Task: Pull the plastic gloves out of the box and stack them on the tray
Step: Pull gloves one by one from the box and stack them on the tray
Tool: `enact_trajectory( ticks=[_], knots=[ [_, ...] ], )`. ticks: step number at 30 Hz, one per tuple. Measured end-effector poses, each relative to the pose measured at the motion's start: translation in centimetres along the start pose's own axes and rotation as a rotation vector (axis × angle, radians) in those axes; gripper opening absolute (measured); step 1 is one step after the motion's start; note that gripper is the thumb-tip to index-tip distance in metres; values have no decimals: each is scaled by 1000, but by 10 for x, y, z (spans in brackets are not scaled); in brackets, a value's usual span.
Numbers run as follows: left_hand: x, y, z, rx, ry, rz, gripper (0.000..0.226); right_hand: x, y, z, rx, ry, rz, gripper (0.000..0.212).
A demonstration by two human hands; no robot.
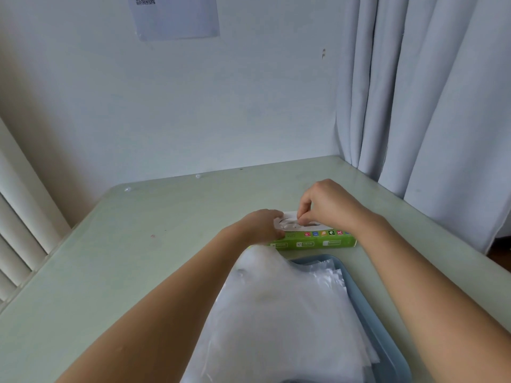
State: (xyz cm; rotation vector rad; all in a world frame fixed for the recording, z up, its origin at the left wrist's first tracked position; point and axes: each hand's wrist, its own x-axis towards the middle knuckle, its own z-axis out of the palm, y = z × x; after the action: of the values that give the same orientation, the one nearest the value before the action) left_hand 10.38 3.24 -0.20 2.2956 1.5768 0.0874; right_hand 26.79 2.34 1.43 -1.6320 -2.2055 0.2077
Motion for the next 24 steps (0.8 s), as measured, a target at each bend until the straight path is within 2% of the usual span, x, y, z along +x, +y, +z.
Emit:
enact_trajectory(
  ticks=[5,10,13,18,22,24],
  knots=[
    [-1,-1,2,-53,39,-4,53,0,-2,1,-28,-7,-10,9],
    [-1,-2,5,-55,27,9,51,6,1,14,-93,178,-17,13],
    [-2,-5,7,-98,33,-2,53,6,3,23,-37,296,-52,12],
    [0,-9,9,-99,31,10,54,8,9,18,-108,415,-131,12],
    [2,-13,12,-110,29,12,54,6,18,-4,-21,507,-40,13],
    [3,-13,13,-113,28,8,54,5,22,-10,67,467,-30,8]
  ],
)
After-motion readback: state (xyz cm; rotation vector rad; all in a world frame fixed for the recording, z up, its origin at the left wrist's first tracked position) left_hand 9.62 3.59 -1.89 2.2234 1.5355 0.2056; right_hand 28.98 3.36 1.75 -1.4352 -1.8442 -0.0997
